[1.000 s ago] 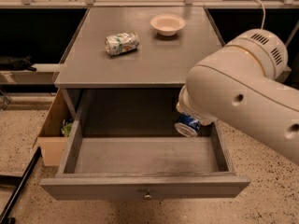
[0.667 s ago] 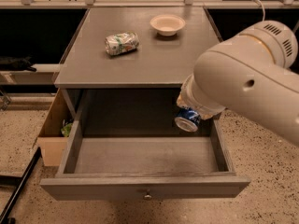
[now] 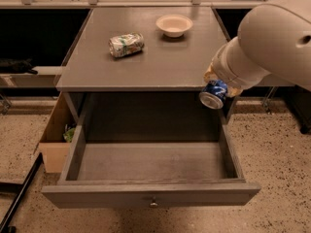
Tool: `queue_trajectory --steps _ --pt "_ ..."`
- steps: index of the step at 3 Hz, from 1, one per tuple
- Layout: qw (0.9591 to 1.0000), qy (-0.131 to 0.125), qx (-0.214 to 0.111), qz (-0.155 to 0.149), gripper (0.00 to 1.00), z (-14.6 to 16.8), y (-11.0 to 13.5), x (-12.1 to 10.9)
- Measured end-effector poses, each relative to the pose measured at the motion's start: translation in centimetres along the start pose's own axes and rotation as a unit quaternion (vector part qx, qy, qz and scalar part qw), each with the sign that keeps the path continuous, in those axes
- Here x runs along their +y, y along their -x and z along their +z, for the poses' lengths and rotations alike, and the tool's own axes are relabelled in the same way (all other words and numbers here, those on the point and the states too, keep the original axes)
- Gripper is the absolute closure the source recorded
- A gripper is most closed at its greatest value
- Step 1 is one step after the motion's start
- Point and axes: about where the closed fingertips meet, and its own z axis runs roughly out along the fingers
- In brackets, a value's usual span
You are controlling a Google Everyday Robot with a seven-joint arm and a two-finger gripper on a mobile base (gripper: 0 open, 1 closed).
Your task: Pick pepsi can from top drawer and place on counter
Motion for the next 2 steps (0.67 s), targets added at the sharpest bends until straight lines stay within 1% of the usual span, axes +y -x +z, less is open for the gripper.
queue_trajectory --steps 1,2 --pt "1.0000 0.000 0.000 0.000 1.00 0.0 0.0 0.0" --pt "0.9992 -0.025 -0.027 -0.013 1.00 -0.3 0.8 -1.2"
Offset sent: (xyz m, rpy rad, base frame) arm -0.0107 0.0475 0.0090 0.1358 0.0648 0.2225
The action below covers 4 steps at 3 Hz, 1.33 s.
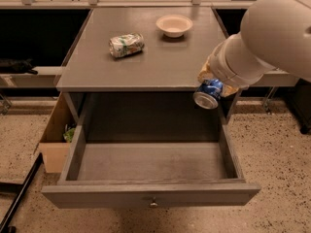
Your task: Pick pepsi can from top drawer and place on counter
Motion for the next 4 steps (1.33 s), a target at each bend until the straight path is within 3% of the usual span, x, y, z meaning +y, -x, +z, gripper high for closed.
queue_trajectory --steps 1,2,3,4 --pt "0.9986 -0.033 -0.032 -0.025 1.00 0.8 -0.4 -3.6" --pt "0.9986 -0.033 -0.032 -0.025 1.00 0.8 -0.4 -3.6" --pt "0.9988 -0.036 -0.035 -0.001 1.00 0.9 -0.6 -3.3" --pt "0.9988 -0.038 -0.028 0.014 1.00 1.6 -2.6 -3.9"
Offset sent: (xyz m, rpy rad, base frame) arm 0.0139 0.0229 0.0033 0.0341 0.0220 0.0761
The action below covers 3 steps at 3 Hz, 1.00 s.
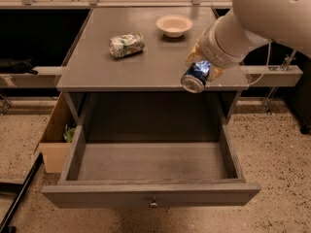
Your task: Pick pepsi can from top drawer and place on counter
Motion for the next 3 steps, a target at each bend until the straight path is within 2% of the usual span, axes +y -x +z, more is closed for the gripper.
queue_trajectory --steps 1,3 --pt "0.9999 -0.010 0.004 0.004 1.00 2.9 -5.0 -2.6" --pt "0.9999 -0.006 0.010 0.006 1.00 1.8 -4.2 -2.0"
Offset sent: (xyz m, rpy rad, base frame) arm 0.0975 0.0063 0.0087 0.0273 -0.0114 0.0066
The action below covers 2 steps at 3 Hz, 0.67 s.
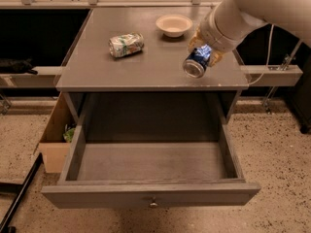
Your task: Pick pepsi can from top drawer and place on counter
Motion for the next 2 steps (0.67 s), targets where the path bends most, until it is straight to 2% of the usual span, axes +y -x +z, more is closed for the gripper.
queue_trajectory --steps 1,2 --pt "0.9999 0.012 0.002 0.003 1.00 1.3 -0.8 -0.8" --pt "1.0000 0.001 -0.003 -0.002 1.00 5.4 -4.2 -7.4"
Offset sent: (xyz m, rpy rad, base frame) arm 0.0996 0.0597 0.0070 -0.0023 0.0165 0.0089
